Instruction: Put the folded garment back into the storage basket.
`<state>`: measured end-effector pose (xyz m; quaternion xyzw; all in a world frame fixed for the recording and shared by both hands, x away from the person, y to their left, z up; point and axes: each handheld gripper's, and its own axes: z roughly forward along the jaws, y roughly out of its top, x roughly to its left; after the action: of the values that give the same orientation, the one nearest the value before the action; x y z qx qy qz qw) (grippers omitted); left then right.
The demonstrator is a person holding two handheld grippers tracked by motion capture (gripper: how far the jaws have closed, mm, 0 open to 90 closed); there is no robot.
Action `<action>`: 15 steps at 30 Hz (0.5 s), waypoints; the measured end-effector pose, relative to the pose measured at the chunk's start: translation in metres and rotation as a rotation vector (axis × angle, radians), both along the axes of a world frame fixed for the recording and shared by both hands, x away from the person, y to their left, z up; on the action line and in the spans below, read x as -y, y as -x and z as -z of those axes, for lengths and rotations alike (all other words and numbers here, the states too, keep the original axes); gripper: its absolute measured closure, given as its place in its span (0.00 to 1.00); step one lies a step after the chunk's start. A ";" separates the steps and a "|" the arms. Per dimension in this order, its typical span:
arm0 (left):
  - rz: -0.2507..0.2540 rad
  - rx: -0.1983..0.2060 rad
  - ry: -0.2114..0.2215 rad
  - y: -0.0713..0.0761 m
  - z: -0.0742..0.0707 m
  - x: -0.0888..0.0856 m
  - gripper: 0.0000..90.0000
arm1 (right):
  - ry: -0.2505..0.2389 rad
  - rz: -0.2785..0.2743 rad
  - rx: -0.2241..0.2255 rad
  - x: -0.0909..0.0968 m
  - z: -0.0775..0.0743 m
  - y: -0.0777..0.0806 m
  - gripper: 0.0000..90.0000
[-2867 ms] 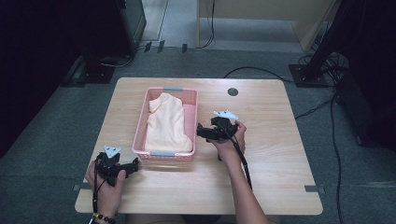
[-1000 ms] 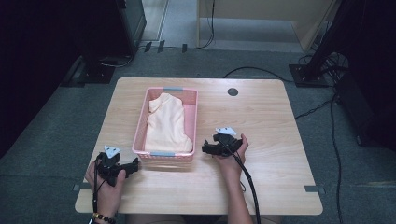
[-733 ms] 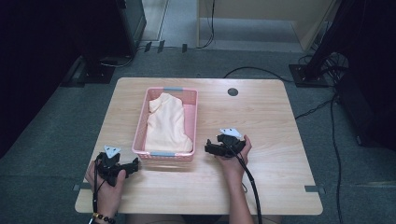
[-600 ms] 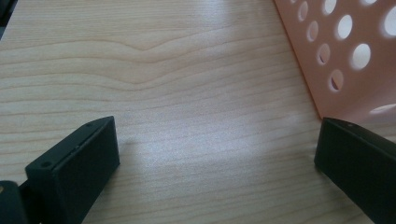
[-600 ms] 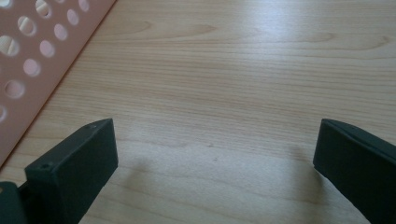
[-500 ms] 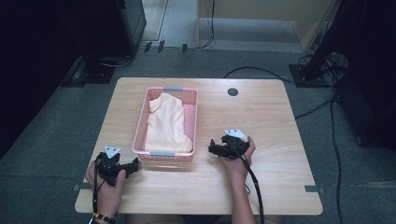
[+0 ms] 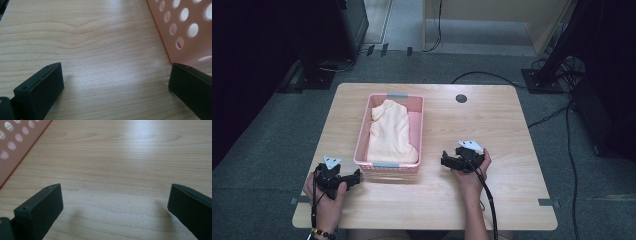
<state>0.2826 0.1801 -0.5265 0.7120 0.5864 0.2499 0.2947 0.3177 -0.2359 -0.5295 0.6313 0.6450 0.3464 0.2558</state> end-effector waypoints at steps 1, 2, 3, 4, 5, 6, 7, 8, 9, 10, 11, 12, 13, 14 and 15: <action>0.000 0.000 0.000 0.000 0.000 0.000 0.00 | -0.005 0.002 -0.001 0.002 0.000 0.001 0.00; 0.000 0.000 0.000 0.000 0.000 0.000 0.00 | -0.005 0.002 -0.001 0.002 0.000 0.001 0.00; 0.000 0.000 0.000 0.000 0.000 0.000 0.00 | -0.005 0.000 -0.004 0.004 0.000 0.002 0.00; 0.000 0.000 0.000 0.000 0.000 0.000 0.00 | -0.006 -0.003 -0.006 0.005 0.000 0.002 0.00; 0.000 0.000 0.000 0.000 0.000 0.000 0.00 | -0.004 -0.004 -0.009 0.006 0.000 0.003 0.00; 0.000 0.000 0.000 0.000 0.000 0.000 0.00 | -0.004 -0.004 -0.009 0.006 0.000 0.003 0.00; 0.000 0.000 0.000 0.000 0.000 0.000 0.00 | -0.006 -0.004 -0.012 0.007 0.001 0.003 0.00; 0.000 0.000 0.000 0.000 0.000 0.000 0.00 | -0.007 -0.003 -0.011 0.009 0.001 0.003 0.00; 0.000 0.000 0.000 0.000 0.000 0.000 0.00 | -0.009 -0.002 -0.012 0.010 0.001 0.004 0.00; 0.000 0.000 0.000 0.000 0.000 0.000 0.00 | -0.009 0.002 -0.014 0.010 0.001 0.004 0.00; 0.000 0.000 0.000 0.000 0.000 0.000 0.00 | -0.009 0.003 -0.013 0.012 0.001 0.005 0.00; 0.000 0.000 0.000 0.000 0.000 0.000 0.00 | -0.008 0.004 -0.014 0.013 0.001 0.005 0.00; 0.000 0.000 0.000 0.000 0.000 0.000 0.00 | -0.008 0.006 -0.016 0.014 0.001 0.006 0.00; 0.000 0.000 0.000 0.000 0.000 0.000 0.00 | -0.010 0.008 -0.019 0.015 0.001 0.006 0.00; 0.000 0.000 0.000 0.000 0.000 0.000 0.00 | -0.013 0.010 -0.018 0.016 0.001 0.006 0.00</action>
<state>0.2826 0.1800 -0.5266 0.7118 0.5865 0.2499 0.2948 0.3114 -0.2521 -0.5305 0.6392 0.6420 0.3436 0.2473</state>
